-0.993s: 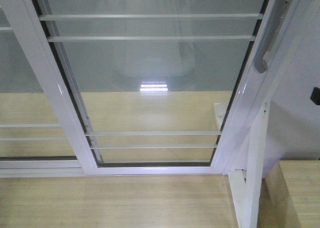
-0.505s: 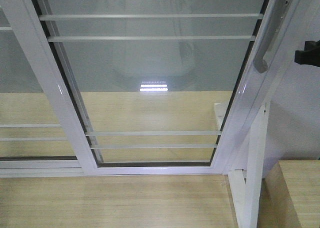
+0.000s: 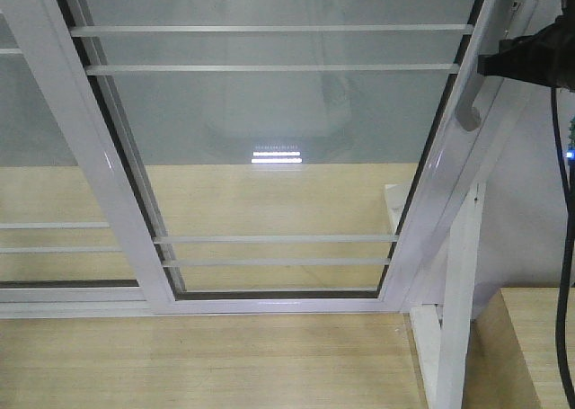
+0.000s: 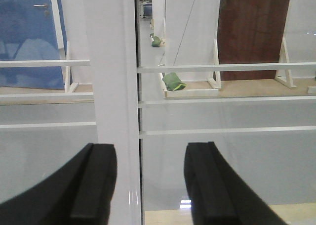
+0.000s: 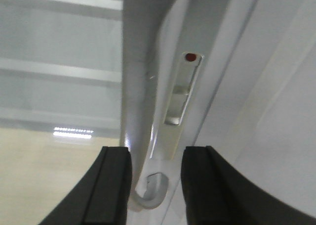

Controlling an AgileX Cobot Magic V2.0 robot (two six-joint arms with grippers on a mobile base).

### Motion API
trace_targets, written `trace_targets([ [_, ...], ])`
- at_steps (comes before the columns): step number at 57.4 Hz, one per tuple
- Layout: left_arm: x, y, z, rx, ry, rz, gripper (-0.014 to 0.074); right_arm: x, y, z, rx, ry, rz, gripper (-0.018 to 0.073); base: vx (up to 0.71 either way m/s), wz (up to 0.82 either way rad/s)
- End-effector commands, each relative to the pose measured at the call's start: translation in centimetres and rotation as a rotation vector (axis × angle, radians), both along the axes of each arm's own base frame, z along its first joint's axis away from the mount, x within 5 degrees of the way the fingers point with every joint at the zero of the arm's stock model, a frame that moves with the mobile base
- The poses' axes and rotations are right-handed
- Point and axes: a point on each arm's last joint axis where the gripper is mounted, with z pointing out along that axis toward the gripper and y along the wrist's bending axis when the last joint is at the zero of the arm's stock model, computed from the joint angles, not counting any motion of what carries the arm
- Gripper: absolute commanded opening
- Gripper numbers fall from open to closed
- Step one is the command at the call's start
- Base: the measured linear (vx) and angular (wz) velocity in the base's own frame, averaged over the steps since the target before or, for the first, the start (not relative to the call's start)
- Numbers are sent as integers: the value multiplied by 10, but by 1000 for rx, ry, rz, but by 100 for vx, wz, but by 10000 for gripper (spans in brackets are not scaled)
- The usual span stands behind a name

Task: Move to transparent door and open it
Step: 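Reach the right gripper to the silver handle and grasp it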

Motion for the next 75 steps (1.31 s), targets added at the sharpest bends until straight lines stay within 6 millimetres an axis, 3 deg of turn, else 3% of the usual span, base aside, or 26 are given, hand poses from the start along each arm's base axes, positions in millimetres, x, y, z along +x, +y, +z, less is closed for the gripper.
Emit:
trace_targets([
  [1, 0, -1, 20, -11, -119, -5, 451, 4, -4, 21, -36, -106, -49, 342, 0, 0],
  [11, 0, -1, 20, -11, -118, -5, 451, 14, -3, -1, -39, -43, -38, 342, 0, 0],
  [19, 0, -1, 19, -11, -116, -5, 451, 23, 1, -7, -23, -3, 0, 342, 0, 0],
  [44, 0, -1, 19, -11, -112, -5, 451, 39, 0, 22, -25, -104, -13, 342, 0, 0],
  [75, 0, -1, 19, -11, -112, -5, 451, 54, 6, 17, 41, -94, -9, 342, 0, 0],
])
